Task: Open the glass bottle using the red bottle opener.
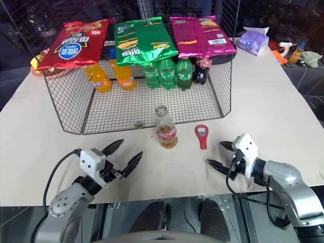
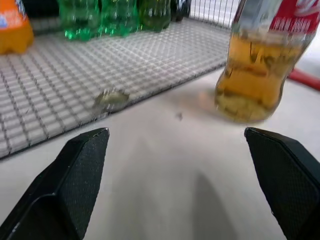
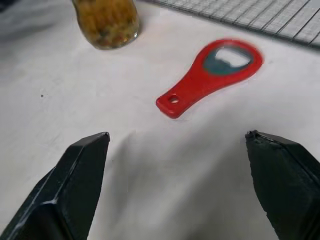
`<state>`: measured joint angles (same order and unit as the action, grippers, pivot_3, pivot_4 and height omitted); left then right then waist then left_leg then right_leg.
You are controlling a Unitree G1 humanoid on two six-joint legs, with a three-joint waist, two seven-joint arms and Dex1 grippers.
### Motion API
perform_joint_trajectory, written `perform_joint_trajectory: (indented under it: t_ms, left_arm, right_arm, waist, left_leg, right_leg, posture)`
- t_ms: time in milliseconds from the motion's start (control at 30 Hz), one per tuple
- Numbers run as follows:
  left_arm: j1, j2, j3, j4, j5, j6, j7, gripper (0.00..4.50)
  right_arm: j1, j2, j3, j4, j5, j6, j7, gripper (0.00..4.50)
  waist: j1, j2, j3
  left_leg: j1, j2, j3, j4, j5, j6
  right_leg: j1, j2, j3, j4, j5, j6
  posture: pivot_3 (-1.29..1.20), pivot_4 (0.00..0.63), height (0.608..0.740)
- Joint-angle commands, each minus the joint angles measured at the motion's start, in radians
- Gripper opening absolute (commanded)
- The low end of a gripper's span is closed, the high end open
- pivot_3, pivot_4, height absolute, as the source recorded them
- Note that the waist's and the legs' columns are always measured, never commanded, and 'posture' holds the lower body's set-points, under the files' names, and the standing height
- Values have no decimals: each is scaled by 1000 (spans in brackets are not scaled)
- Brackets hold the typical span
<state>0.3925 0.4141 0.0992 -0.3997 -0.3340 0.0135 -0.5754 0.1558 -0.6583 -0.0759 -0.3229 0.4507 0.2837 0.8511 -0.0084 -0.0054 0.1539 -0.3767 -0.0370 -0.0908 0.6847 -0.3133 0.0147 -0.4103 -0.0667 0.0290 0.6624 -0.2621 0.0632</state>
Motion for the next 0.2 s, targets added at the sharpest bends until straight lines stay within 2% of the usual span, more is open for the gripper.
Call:
perform_joint_trajectory:
  t_ms: [33,200]
  left_arm:
    - [54,25,24,-34,14,-9,-14,4500]
    - [77,14,28,-35,23,-25,-1,4500]
  right_arm:
    - [26,12,-131,48,47,-112,52,4404]
    - [38,15,-163,100,55,-184,127,4404]
  waist:
    - [-2,0,0]
    - [-2,0,0]
  left_leg:
    - [0,0,0,0,0,0]
    - [2,1,0,0,-2,4]
  right_leg:
    - [1,0,0,0,0,0]
    - [1,1,0,0,0,0]
  posture:
    - [0,150,740]
    - [0,150,740]
